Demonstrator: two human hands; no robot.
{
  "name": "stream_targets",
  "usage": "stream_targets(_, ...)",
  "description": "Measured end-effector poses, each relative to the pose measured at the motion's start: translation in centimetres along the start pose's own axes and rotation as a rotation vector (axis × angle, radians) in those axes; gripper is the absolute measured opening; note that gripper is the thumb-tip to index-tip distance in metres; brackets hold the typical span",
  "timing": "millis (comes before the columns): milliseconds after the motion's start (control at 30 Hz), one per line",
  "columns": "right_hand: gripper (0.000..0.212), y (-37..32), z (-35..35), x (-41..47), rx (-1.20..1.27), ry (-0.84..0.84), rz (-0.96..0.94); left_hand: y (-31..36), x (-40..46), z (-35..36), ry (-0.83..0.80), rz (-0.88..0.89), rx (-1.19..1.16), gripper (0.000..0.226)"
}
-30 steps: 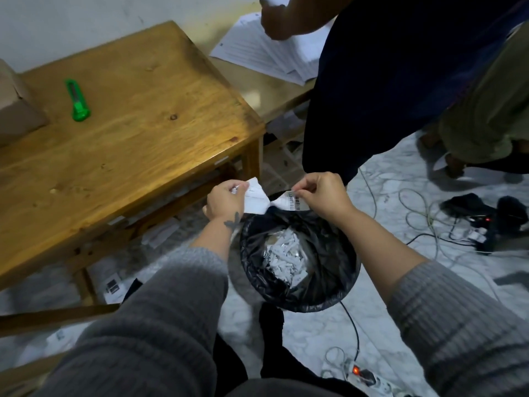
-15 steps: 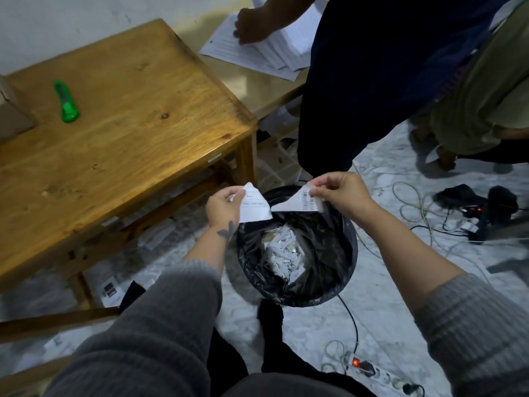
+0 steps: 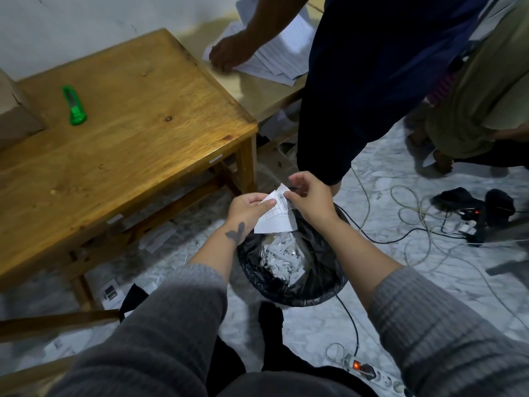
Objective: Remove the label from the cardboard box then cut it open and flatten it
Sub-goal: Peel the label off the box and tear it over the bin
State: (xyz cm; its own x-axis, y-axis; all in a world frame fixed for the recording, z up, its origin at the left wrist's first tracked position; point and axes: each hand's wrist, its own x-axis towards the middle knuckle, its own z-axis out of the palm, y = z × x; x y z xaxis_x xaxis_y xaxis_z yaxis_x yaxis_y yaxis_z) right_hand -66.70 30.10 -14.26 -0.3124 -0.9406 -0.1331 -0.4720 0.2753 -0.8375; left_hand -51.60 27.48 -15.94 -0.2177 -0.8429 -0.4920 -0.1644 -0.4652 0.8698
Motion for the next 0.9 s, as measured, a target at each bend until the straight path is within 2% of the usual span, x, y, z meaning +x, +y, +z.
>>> stream_targets(67, 0.015, 0.2, 0.4, -0.2, -0.158, 0.041, -0.071, 0.2, 0.0, -0.3, 0.057, 0.010, -0.018, 0.014)
stream_targets(133, 0.023, 0.2, 0.7, -0.5, -0.206, -0.022, -0.094, 0.4, -0.1, -0.4, 0.081, 0.027, -0.022, 0.008)
stream_targets(200, 0.031, 0.1, 1.0, -0.9, -0.111, -0.100, -0.061, 0.7, -0.3, -0.5, 0.064, 0.041, -0.027, 0.002)
stream_targets(333, 0.040, -0.6, 1.0, -1.4, 0.106, -0.182, 0.083, 1.0, -1.0, -0.3, 0.041, 0.064, -0.017, 0.007)
stream_targets(433, 0.030, -1.1, 1.2, -1.6, 0.191, -0.217, 0.149, 1.1, -1.4, -0.2, 0.039, 0.086, -0.021, 0.007)
stream_targets(500, 0.021, -1.5, 1.3, -1.6, 0.179, -0.175, 0.144, 1.0, -1.4, -0.3, 0.096, 0.103, -0.011, 0.007)
stream_targets(600, 0.015, -1.9, 1.1, -1.2, 0.104, -0.154, 0.113, 0.9, -1.3, -0.7, 0.207, 0.200, 0.103, 0.024)
stream_targets(667, 0.015, -2.0, 0.9, -0.8, 0.041, -0.199, 0.101, 0.8, -1.2, -1.2, 0.178, 0.292, 0.214, 0.035)
stream_targets(767, 0.016, -2.4, 0.4, -0.2, -0.043, -0.283, 0.056, 0.9, -1.0, -2.2, 0.103, 0.393, 0.476, 0.020)
stream_targets(833, 0.016, -2.7, 0.4, 0.1, -0.108, -0.312, 0.007, 0.9, -1.2, -2.6, 0.099, 0.414, 0.545, 0.006)
stream_targets(900, 0.015, -3.0, 0.5, 0.4, -0.145, -0.322, -0.035, 1.0, -1.3, -2.8, 0.114, 0.412, 0.562, 0.005)
